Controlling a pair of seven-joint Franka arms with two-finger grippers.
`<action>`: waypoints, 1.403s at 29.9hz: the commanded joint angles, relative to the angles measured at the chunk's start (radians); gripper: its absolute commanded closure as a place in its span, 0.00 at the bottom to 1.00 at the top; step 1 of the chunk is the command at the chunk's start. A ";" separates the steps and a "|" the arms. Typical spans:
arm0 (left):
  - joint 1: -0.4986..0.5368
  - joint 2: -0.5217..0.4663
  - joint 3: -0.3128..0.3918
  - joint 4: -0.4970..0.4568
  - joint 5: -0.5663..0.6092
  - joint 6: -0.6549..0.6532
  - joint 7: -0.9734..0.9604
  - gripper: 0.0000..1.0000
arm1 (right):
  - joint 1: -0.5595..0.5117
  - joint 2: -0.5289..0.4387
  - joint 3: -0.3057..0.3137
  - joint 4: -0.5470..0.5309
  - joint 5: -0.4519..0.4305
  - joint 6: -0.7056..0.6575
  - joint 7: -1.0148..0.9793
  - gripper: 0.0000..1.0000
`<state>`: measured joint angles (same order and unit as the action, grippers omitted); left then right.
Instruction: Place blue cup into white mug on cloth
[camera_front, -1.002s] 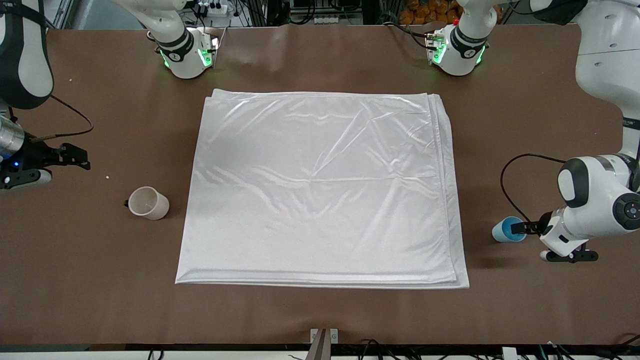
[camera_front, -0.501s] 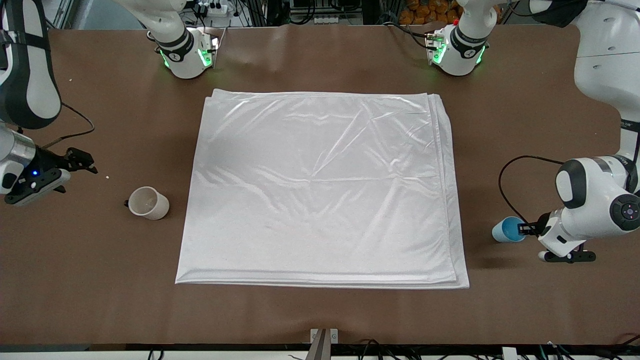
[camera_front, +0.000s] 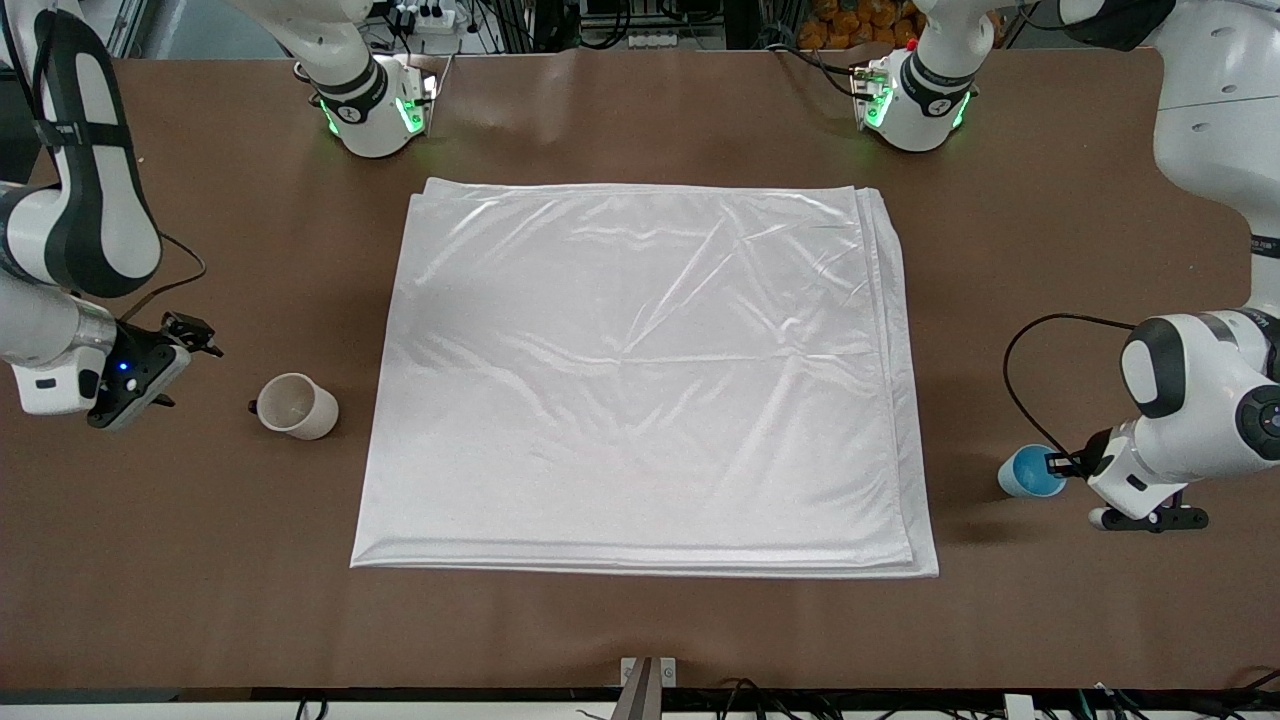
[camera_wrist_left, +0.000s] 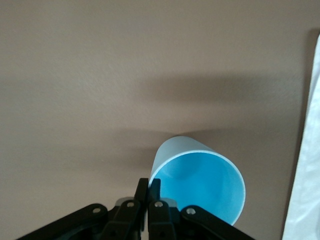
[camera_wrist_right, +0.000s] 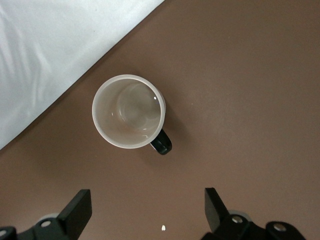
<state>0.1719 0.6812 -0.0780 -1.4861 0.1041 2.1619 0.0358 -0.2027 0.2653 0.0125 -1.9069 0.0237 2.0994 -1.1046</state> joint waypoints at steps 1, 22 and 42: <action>0.001 -0.066 -0.008 -0.009 0.006 -0.037 -0.020 1.00 | 0.017 0.035 0.003 0.002 -0.034 0.045 -0.072 0.00; -0.032 -0.146 -0.118 -0.008 -0.043 -0.160 -0.261 1.00 | 0.012 0.130 0.003 0.002 -0.071 0.172 -0.333 0.00; -0.034 -0.161 -0.296 -0.008 -0.031 -0.195 -0.548 1.00 | -0.004 0.189 0.003 -0.058 -0.071 0.312 -0.524 0.00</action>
<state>0.1325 0.5420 -0.3378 -1.4805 0.0803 1.9814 -0.4473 -0.1909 0.4450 0.0087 -1.9168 -0.0356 2.3307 -1.5902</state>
